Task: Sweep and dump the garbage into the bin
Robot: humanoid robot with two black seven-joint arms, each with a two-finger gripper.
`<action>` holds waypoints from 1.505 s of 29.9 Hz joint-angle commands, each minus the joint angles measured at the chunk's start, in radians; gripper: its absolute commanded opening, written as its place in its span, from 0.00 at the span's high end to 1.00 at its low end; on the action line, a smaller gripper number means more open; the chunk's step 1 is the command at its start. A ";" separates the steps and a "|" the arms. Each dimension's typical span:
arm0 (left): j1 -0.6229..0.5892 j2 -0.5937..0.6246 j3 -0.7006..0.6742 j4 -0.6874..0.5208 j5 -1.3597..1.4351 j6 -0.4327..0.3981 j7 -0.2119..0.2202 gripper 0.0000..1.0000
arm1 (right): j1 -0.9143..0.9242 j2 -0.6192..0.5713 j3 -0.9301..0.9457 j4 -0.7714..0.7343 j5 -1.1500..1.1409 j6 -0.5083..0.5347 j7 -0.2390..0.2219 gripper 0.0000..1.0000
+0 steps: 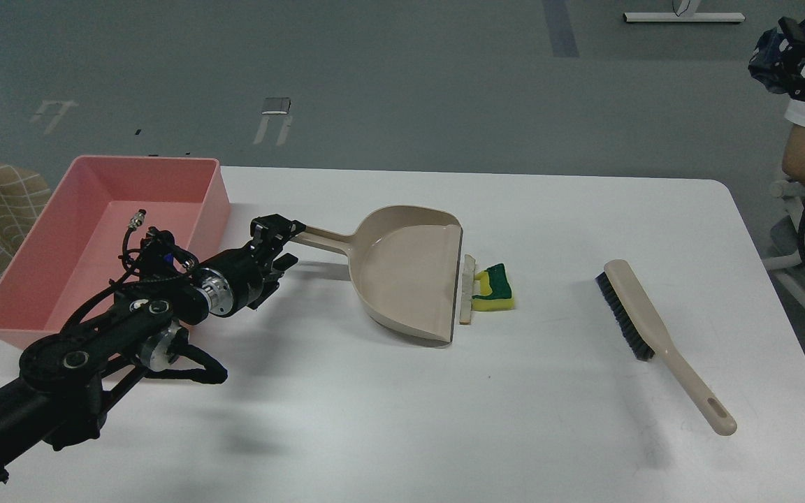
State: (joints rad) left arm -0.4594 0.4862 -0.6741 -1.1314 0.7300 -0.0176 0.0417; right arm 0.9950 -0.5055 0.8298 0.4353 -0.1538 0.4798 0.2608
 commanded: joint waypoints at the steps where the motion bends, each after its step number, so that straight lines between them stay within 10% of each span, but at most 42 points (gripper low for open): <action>1: -0.005 -0.001 -0.007 0.025 -0.006 -0.001 -0.011 0.36 | 0.001 -0.001 0.000 -0.001 0.000 -0.001 0.000 0.00; 16: -0.058 -0.069 -0.002 0.101 -0.015 0.001 -0.020 0.35 | 0.033 0.009 -0.005 -0.001 -0.004 -0.026 -0.005 0.00; 45: -0.059 -0.084 0.002 0.099 -0.011 -0.001 -0.049 0.73 | 0.033 0.005 -0.008 -0.009 -0.009 -0.032 -0.005 0.00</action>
State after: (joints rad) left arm -0.5188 0.3996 -0.6711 -1.0376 0.7207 -0.0185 -0.0019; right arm 1.0268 -0.5001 0.8223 0.4252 -0.1625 0.4479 0.2561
